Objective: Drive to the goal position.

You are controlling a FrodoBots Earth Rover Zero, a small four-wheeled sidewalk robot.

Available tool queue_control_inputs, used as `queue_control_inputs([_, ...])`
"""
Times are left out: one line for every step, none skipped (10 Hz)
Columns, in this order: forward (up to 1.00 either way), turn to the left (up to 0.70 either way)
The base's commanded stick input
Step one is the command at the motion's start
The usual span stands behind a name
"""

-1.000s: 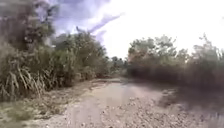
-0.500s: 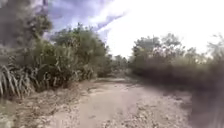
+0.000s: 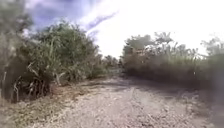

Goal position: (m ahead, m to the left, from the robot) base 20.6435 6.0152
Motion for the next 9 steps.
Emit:
queue_control_inputs([1.00, 0.00])
queue_control_inputs([1.00, 0.00])
queue_control_inputs([1.00, 0.00])
queue_control_inputs([1.00, 0.00])
queue_control_inputs([1.00, 0.00])
queue_control_inputs([1.00, 0.00])
queue_control_inputs([1.00, 0.00])
queue_control_inputs([1.00, 0.00])
queue_control_inputs([1.00, 0.00])
